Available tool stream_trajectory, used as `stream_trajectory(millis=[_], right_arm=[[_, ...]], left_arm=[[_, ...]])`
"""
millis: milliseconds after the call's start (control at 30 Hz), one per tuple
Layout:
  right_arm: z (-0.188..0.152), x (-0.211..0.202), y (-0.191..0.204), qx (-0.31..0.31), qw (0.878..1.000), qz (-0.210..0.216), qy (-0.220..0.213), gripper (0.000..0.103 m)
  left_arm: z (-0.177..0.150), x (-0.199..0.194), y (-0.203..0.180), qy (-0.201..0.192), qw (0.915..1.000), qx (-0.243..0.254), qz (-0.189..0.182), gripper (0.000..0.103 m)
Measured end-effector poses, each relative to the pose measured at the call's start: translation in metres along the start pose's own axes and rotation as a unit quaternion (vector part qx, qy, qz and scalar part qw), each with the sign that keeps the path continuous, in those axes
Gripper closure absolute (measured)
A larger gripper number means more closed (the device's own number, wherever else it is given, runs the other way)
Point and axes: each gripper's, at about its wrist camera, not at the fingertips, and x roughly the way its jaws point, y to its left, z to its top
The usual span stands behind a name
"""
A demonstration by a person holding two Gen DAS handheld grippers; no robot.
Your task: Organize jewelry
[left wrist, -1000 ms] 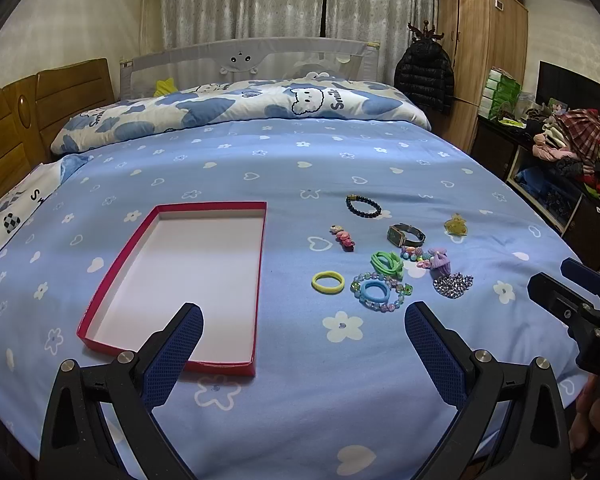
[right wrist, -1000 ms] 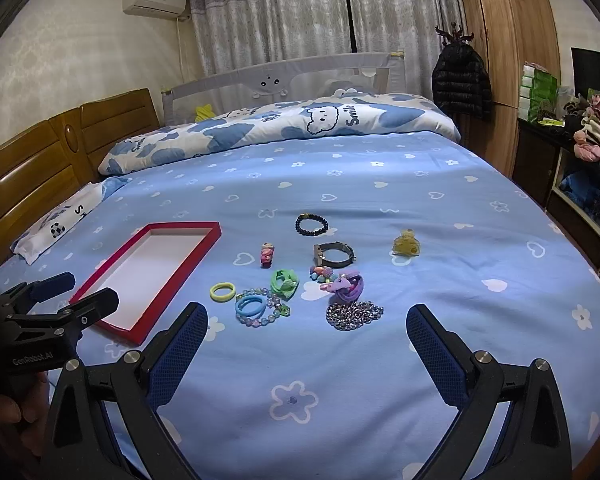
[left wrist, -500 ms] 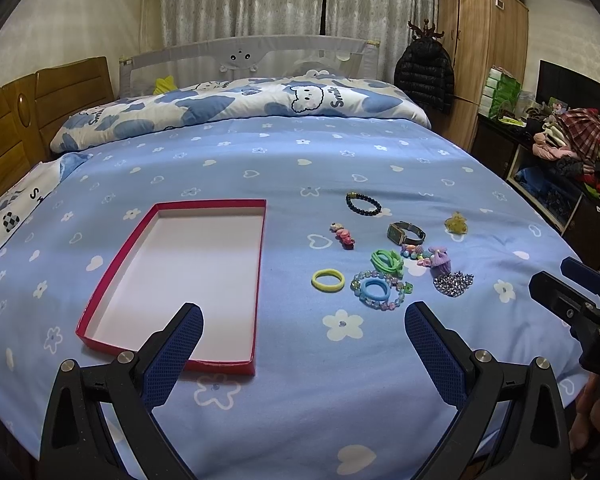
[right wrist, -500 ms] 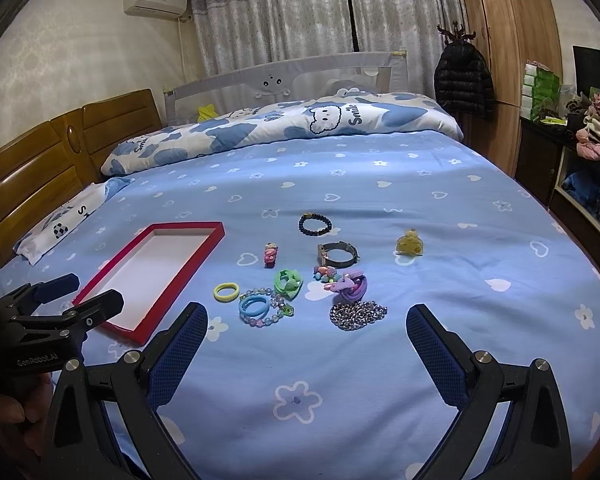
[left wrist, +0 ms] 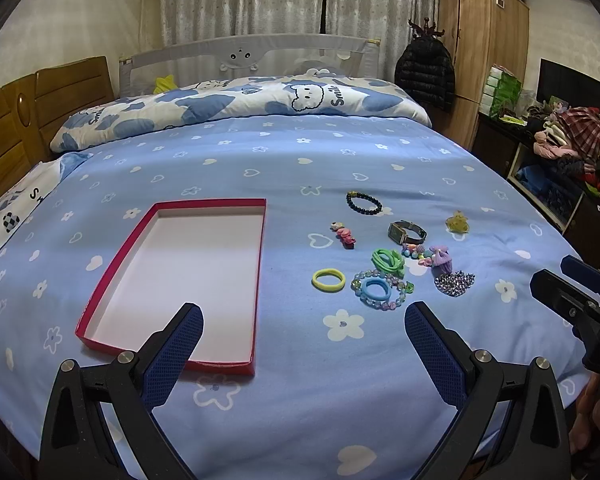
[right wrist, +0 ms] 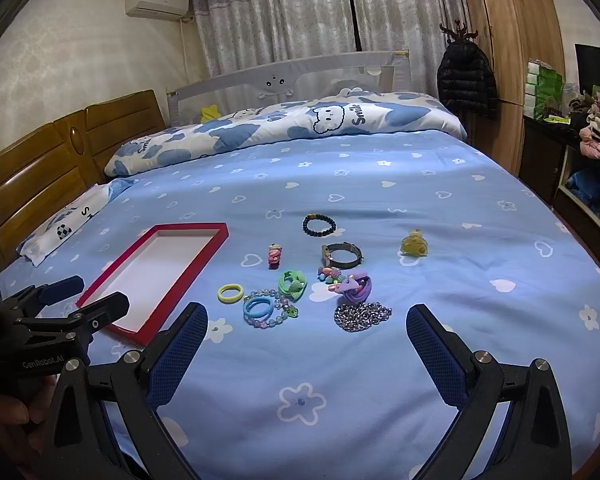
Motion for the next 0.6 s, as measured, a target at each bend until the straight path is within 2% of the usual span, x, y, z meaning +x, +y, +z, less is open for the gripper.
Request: stream_trajectory(millis=[600], right_arm=[[-0.001,0.007,0.000,0.009,1.000,0.008,0.006,0.003]], left_arm=[[0.007,0.012,0.002,0.010,0.9999,-0.002,-0.006,0.002]])
